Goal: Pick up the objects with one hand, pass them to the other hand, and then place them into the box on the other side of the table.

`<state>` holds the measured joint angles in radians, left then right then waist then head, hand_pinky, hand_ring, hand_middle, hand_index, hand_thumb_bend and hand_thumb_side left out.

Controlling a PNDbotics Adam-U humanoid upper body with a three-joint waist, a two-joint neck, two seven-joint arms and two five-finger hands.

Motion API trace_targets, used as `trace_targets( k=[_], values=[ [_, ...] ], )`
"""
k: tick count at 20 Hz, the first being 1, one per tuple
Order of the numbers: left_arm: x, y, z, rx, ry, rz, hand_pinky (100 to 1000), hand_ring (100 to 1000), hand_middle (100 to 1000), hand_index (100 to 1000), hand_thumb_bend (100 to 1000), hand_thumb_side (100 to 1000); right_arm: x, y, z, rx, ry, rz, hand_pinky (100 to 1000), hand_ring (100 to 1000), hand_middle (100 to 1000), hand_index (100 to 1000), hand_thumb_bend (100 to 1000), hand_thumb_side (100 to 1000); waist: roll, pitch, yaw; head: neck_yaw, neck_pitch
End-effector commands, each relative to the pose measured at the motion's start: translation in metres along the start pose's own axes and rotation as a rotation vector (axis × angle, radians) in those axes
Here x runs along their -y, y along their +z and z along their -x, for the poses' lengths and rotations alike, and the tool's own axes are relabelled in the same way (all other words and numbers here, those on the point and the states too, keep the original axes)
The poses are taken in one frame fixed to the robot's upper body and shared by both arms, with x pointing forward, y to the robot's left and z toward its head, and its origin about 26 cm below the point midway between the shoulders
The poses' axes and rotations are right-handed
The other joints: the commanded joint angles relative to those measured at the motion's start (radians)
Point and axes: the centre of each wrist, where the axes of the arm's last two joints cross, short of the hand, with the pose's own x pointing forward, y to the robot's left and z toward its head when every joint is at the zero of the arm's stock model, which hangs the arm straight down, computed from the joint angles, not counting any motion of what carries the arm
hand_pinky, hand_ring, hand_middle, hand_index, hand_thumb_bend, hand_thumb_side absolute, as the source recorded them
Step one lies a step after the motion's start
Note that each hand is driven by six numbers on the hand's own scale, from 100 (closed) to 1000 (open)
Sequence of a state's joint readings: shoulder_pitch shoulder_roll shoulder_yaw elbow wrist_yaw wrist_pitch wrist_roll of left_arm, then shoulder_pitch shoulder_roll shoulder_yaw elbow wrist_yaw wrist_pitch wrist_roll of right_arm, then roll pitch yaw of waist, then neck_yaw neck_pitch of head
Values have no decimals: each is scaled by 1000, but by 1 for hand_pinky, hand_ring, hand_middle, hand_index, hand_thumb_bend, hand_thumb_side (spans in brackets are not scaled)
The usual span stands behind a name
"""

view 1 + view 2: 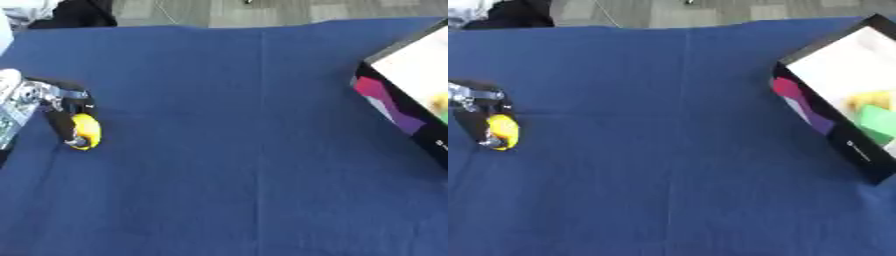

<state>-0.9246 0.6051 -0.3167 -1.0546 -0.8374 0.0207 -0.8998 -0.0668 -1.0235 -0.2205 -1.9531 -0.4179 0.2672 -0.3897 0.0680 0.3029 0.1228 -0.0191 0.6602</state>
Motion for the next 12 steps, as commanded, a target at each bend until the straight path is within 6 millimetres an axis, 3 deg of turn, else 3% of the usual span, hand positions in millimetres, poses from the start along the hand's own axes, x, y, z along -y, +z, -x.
trace_targets(
  k=[1, 6, 12],
  values=[
    [-17, 20, 5, 8, 0, -61, 762, 753, 652, 567, 301, 100, 4, -1, -9, 34, 19, 7, 820, 751, 644, 849, 620, 168, 4, -24, 2, 0, -8],
    [-35, 55, -9, 138, 87, -225, 737, 701, 627, 554, 212, 100, 3, 0, -14, 55, 13, -4, 821, 752, 647, 850, 609, 169, 0, -27, 7, -3, -9],
    [-37, 79, -23, 321, 265, -417, 707, 642, 607, 540, 147, 117, 1, -2, -22, 98, 3, -30, 823, 753, 648, 850, 629, 181, -6, -31, 11, -16, -12]
  ],
)
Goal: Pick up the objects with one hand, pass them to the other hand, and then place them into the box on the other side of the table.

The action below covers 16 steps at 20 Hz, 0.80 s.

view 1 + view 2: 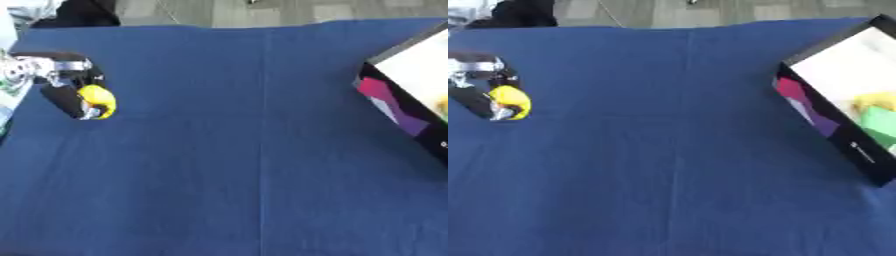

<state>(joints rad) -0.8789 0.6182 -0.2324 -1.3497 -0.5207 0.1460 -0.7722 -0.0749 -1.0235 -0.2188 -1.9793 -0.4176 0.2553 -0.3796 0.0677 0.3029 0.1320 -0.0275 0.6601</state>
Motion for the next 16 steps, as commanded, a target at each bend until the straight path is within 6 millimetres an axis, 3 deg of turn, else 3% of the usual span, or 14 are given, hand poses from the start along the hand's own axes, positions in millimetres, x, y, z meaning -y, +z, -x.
trace_targets(
  k=[1, 7, 16],
  values=[
    [-17, 21, -6, 68, 66, -142, 707, 641, 603, 540, 141, 120, 3, -4, -15, 64, 16, -16, 823, 753, 648, 850, 606, 167, -6, -31, 3, -11, -12],
    [-14, 27, -16, 213, 180, -285, 695, 612, 592, 535, 100, 138, 2, -7, -20, 100, 4, -48, 825, 753, 650, 851, 603, 168, -10, -31, 3, -23, -18],
    [-8, 29, -26, 319, 217, -414, 685, 601, 585, 534, 102, 110, -5, -8, -22, 137, -1, -165, 827, 757, 656, 857, 604, 188, -15, -31, 3, -33, -26]
  ],
)
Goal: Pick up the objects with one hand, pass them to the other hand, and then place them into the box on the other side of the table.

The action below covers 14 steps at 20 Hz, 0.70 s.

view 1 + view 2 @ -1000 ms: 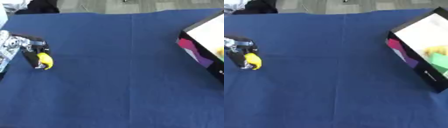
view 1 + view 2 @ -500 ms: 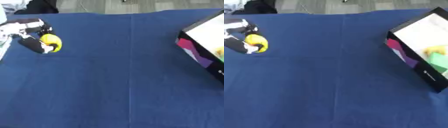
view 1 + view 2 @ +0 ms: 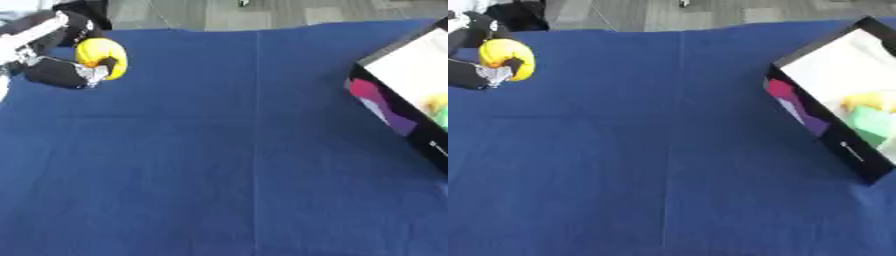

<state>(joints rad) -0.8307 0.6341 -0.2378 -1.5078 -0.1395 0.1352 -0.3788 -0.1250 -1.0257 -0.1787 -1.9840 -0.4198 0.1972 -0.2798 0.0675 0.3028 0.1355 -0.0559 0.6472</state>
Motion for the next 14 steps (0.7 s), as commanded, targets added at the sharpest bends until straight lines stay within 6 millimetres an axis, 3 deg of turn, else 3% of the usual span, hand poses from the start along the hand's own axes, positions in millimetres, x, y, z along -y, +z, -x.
trace_targets(
  k=[1, 14],
  values=[
    [-10, 4, -9, 38, -48, -67, 683, 600, 585, 534, 103, 105, 2, -5, -14, 49, 33, -67, 827, 758, 657, 858, 606, 190, -15, -31, -1, -7, -13],
    [22, -8, -45, 329, -235, -273, 689, 609, 589, 542, 132, 100, -30, -17, -29, 126, -48, -515, 826, 769, 672, 870, 604, 214, -24, -37, -12, -28, -14]
  ],
)
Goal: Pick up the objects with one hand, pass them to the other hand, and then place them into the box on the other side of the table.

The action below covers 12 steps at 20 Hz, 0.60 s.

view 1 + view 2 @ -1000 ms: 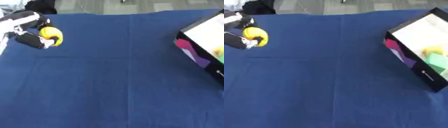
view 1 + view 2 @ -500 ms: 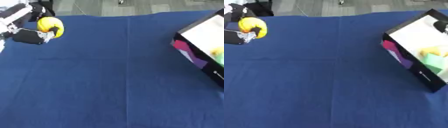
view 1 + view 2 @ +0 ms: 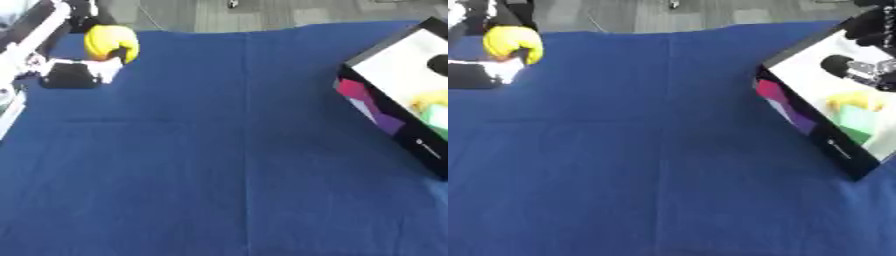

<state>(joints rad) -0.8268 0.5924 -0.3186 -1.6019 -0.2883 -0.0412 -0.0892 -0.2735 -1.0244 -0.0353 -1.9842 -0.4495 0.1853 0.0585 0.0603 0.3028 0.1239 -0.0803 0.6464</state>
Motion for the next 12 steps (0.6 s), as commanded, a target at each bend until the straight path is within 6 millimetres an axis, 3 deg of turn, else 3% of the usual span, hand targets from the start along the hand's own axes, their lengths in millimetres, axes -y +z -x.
trace_targets(
  k=[1, 12],
  values=[
    [-7, -5, -13, 92, -64, -45, 691, 610, 589, 543, 134, 100, -4, -5, -10, 32, 3, -120, 822, 769, 672, 871, 602, 216, -18, -38, 0, -5, -13],
    [5, -7, -36, 286, -130, -159, 694, 617, 591, 553, 152, 100, -31, -21, -14, 40, -55, -396, 814, 771, 677, 880, 598, 225, -26, -42, -2, -15, -8]
  ],
)
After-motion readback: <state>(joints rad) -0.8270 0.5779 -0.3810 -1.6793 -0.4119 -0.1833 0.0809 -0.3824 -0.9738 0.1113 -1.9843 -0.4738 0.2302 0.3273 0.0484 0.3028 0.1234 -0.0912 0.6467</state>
